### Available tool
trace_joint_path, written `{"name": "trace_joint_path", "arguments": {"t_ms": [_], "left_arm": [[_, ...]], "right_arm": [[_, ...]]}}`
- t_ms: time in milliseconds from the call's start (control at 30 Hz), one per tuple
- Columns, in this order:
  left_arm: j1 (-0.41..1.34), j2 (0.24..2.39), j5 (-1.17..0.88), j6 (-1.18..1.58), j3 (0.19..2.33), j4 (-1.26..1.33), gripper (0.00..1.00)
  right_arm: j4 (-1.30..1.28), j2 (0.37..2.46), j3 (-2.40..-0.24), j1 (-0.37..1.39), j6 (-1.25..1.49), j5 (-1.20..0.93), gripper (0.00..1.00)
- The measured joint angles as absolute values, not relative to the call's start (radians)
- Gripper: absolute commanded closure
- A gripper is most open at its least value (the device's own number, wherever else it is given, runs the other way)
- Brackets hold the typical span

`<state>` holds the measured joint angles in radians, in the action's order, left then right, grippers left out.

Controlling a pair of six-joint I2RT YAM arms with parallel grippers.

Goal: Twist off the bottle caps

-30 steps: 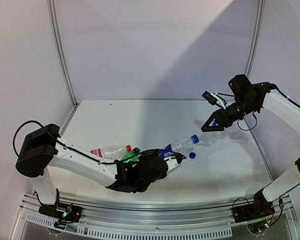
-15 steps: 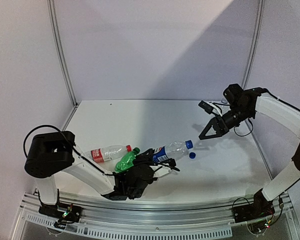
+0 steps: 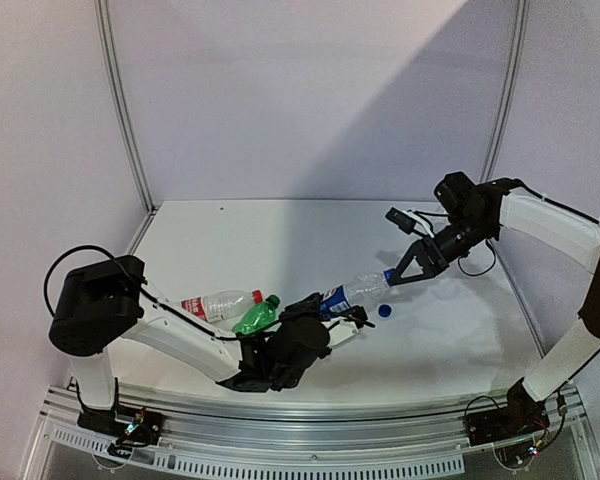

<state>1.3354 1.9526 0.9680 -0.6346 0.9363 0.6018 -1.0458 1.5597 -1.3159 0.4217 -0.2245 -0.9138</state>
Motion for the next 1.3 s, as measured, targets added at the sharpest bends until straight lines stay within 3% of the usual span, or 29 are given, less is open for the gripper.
{"name": "trace_joint_path", "arguments": {"t_ms": [133, 400, 733, 933, 1133, 1300], "left_arm": [[1.335, 1.953, 0.953, -0.609, 0.953, 0.563, 0.49], [1.335, 1.953, 0.943, -0.575, 0.958, 0.516, 0.50], [1.335, 1.953, 0.932, -0.554, 0.962, 0.508, 0.50], [1.335, 1.953, 0.932, -0.549, 0.962, 0.508, 0.50], [1.333, 1.948, 0.921, -0.548, 0.956, 0.511, 0.50], [1.312, 1.906, 0.818, -0.509, 0.931, 0.464, 0.52]], "right_arm": [[-1.045, 1.560, -1.316, 0.428, -0.221, -0.910, 0.54], [-1.044, 1.555, -1.316, 0.429, -0.222, -0.892, 0.54], [-1.041, 1.517, -1.316, 0.429, -0.216, -0.870, 0.63], [-1.037, 1.517, -1.316, 0.429, -0.219, -0.868, 0.75], [-1.060, 1.537, -1.337, 0.429, -0.265, -0.870, 0.98], [-1.066, 1.557, -1.351, 0.435, -0.466, -0.846, 1.00]]}}
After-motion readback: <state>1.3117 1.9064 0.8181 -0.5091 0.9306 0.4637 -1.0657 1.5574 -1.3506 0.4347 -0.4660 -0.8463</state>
